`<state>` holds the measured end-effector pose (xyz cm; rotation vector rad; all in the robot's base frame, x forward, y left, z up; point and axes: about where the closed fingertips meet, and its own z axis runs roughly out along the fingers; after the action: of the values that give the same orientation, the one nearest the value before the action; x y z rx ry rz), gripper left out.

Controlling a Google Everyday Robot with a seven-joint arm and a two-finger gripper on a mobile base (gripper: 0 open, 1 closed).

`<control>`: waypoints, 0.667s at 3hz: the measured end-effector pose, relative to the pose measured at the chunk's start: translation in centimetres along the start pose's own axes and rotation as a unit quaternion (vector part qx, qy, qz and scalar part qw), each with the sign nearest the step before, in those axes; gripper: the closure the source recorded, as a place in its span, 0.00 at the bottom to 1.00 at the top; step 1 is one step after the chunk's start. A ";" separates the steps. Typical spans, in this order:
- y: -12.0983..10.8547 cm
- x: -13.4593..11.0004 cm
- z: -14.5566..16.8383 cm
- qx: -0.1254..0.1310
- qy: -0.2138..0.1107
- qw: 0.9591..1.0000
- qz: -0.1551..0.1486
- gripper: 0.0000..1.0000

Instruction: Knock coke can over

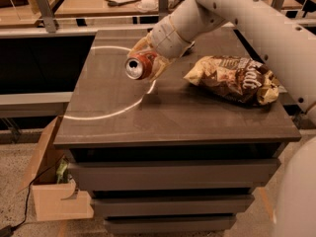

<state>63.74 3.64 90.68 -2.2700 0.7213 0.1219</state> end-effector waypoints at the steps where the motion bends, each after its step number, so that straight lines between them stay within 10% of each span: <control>1: 0.4 -0.1 0.9 -0.053 0.018 0.998 -0.029 1.00; 2: 0.7 -0.1 1.4 -0.086 0.034 0.995 -0.043 1.00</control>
Offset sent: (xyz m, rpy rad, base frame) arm -0.0038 -0.0004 -0.0199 -0.3020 -0.0374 0.0767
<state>63.45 4.19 89.24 -2.4766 0.6683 0.0672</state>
